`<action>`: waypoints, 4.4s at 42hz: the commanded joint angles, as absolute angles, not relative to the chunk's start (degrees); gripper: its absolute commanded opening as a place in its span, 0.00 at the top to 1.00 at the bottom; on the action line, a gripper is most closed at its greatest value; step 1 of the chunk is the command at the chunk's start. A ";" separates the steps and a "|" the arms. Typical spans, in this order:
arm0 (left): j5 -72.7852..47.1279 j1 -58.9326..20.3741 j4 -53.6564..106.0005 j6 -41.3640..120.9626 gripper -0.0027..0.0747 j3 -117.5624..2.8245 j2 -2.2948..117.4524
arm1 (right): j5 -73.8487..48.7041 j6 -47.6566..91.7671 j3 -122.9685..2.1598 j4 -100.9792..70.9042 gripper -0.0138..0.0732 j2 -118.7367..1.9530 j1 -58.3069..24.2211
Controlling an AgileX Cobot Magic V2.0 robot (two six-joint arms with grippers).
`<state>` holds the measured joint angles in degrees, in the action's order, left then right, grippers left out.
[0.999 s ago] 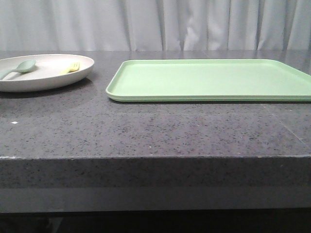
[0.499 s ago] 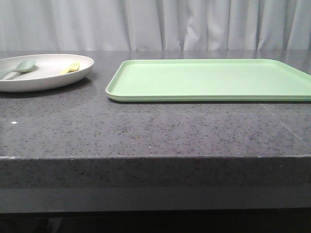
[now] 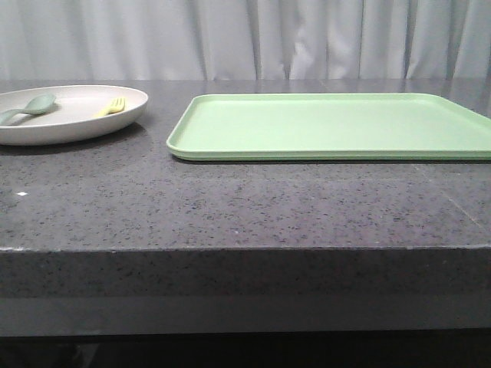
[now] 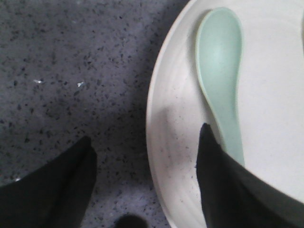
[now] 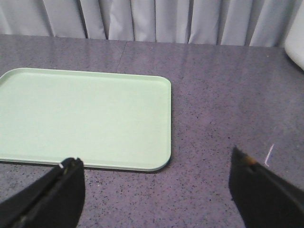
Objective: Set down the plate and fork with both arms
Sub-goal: 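Lower the left gripper to the rim of the cream plate, then grip the plate rim with the left gripper and lift it, then carry the plate over the green tray and lower it down, then open the left gripper and raise it away from the plate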
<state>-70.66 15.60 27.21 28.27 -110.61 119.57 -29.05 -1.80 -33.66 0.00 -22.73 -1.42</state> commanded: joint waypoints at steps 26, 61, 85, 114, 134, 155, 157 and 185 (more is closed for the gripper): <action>-72.28 15.51 35.12 28.61 0.74 -113.13 120.82 | -24.76 -1.63 -35.54 0.75 0.11 -23.76 -1.16; -72.84 15.51 43.34 26.95 0.99 -113.13 119.78 | -24.76 -1.63 -35.54 0.75 0.11 -23.76 -1.16; -72.84 12.63 53.60 21.44 0.99 -113.13 119.34 | -24.76 -1.63 -35.54 0.75 0.11 -23.76 -1.16; -61.79 -13.08 43.36 -2.07 0.99 -124.23 119.34 | -24.76 -1.63 -35.54 0.75 0.11 -23.76 -1.16; -46.94 -27.46 31.34 -20.06 0.99 -124.23 123.93 | -24.76 -1.63 -35.54 0.75 0.11 -23.76 -1.16; -50.88 -28.97 23.20 -28.91 0.99 -124.23 124.13 | -24.76 -1.63 -35.54 0.75 0.11 -23.76 -1.16; -51.32 -28.97 22.69 -28.90 0.99 -124.23 124.13 | -24.76 -1.63 -35.54 0.75 0.11 -23.76 -1.16; -54.87 -28.97 21.78 -28.18 0.55 -124.23 124.13 | -24.76 -1.63 -35.54 0.75 0.11 -23.76 -1.16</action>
